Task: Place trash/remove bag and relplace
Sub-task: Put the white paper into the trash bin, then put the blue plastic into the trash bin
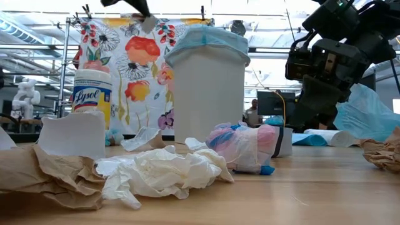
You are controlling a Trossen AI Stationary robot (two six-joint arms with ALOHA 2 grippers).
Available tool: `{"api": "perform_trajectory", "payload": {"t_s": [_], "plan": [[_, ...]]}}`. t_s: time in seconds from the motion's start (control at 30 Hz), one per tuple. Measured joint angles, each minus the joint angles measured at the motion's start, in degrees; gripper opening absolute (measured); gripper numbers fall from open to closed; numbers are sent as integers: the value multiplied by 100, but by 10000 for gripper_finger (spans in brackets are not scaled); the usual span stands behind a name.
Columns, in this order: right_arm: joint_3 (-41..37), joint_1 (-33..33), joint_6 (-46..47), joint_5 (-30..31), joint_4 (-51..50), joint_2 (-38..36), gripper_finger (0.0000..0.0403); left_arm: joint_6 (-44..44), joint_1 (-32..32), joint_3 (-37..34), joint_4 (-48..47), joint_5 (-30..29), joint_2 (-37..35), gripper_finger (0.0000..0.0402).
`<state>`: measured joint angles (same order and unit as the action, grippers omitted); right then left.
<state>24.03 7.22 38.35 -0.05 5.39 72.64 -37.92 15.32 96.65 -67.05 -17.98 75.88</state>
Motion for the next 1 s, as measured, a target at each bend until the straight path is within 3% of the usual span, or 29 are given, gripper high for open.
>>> {"api": "perform_trajectory", "payload": {"t_s": [0.1, 0.37, 0.57, 1.0], "plan": [[0, 0, 0, 0, 4, 0, 0, 533, 375, 570, 215, 602, 454, 0], [0, 0, 124, 0, 4, 0, 0, 1212, 820, 1700, 892, 1355, 1667, 3], [0, 0, 181, 0, 3, 0, 0, 1328, 835, 1741, 1931, 1376, 2100, 32], [0, 0, 293, 0, -2, 2, 0, 1334, 908, 1745, 1730, 2141, 2345, 131]]}}
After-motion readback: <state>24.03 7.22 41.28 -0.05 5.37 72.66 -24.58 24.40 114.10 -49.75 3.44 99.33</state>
